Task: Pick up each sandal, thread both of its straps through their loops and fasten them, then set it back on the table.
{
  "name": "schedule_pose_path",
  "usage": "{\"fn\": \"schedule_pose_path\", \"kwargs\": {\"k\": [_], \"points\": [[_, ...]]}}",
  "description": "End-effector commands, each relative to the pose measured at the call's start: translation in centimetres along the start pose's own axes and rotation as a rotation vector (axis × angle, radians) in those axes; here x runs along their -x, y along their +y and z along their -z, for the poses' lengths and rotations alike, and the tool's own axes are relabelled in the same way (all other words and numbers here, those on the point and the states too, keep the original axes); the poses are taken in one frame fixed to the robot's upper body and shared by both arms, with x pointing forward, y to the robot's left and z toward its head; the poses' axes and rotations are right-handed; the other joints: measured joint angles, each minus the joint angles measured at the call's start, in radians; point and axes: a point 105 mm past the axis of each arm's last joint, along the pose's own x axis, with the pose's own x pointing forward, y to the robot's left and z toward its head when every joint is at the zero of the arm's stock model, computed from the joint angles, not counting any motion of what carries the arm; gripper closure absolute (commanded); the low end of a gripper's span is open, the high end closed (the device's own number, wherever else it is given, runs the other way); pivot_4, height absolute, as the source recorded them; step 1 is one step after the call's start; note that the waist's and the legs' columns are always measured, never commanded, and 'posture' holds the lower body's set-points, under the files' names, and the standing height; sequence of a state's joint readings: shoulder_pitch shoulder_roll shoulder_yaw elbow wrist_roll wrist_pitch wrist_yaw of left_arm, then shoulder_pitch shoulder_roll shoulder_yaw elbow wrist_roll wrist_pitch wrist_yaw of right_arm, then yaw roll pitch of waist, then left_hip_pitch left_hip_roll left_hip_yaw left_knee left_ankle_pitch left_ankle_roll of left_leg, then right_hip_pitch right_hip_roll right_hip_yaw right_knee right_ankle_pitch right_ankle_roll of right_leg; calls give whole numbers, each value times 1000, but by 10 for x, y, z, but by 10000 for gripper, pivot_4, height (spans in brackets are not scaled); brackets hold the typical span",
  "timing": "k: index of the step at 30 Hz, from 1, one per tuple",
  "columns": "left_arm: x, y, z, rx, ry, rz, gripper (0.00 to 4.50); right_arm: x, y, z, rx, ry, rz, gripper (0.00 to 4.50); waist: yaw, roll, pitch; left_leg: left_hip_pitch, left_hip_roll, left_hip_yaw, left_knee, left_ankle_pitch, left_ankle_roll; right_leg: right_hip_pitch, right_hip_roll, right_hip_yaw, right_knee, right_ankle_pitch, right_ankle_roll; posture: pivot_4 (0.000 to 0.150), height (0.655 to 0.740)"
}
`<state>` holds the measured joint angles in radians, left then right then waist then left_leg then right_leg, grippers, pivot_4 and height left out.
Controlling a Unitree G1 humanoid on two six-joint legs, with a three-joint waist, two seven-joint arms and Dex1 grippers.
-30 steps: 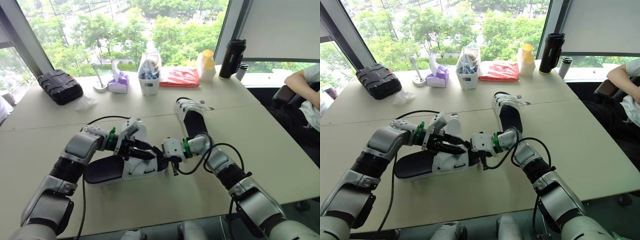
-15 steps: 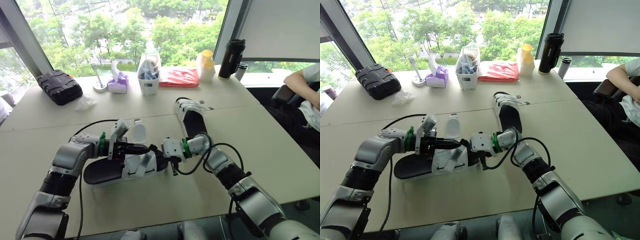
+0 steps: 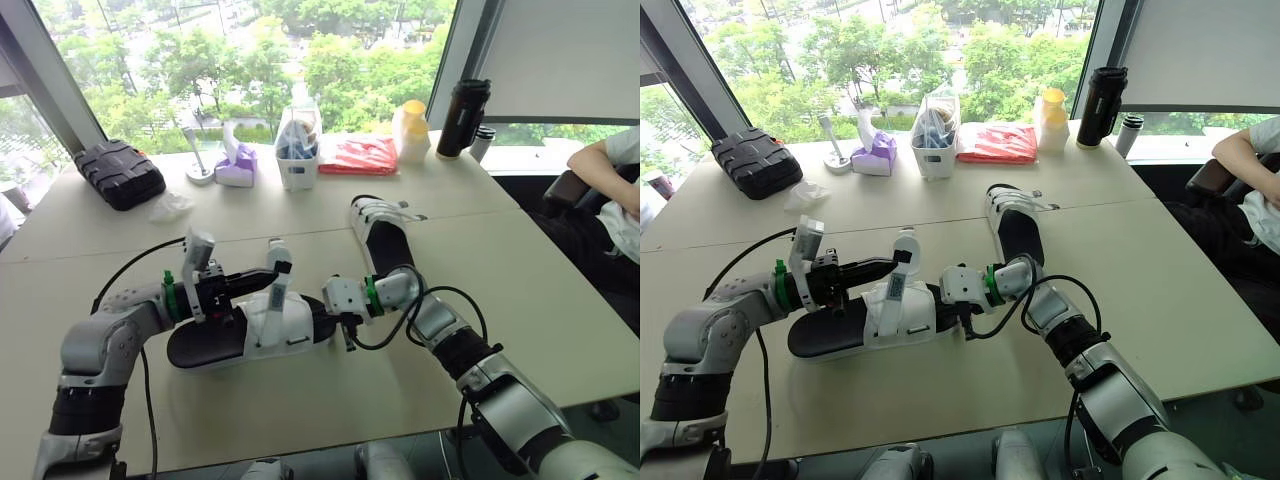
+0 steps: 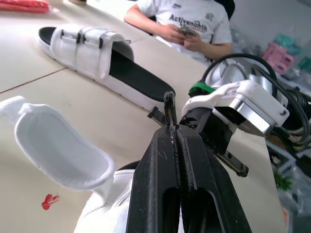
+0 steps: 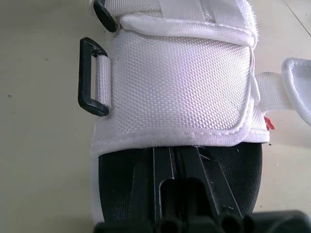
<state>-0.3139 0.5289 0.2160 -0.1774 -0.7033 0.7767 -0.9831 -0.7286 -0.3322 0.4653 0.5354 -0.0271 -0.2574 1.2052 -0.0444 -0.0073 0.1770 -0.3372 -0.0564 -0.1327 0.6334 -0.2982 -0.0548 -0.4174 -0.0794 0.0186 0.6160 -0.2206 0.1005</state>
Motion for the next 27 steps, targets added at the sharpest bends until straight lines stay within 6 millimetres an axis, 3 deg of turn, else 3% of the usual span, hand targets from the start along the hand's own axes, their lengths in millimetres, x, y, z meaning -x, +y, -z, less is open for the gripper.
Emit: {"fn": "schedule_pose_path", "kwargs": {"k": [1, 10, 21, 27], "points": [[10, -3, -14, -18, -104, -39, 44519, -3, 26, 38, -103, 140, -69, 45000, 1, 0, 0, 0, 0, 0, 0, 0, 0, 0, 0, 0, 0, 0, 0, 1500, 7400], [15, 4, -13, -5, -207, -130, 44519, -4, 38, 40, -67, 149, -138, 45000, 2, -3, -2, 1, 0, 0, 0, 0, 0, 1, 0, 0, 0, 0, 0, 1500, 7400], [21, 19, -1, 18, -243, -234, 44519, -4, 39, 38, -73, 135, -141, 45000, 3, -3, -2, 0, -1, 0, 0, 0, 0, 1, -1, 0, -1, 0, -1, 1500, 7400], [21, 25, 20, 48, -192, -269, 44519, -3, 38, 38, -73, 138, -137, 45000, 3, -3, -2, 0, -1, 1, -1, 0, 0, 1, -1, 0, -2, 0, -1, 1500, 7400]]}}
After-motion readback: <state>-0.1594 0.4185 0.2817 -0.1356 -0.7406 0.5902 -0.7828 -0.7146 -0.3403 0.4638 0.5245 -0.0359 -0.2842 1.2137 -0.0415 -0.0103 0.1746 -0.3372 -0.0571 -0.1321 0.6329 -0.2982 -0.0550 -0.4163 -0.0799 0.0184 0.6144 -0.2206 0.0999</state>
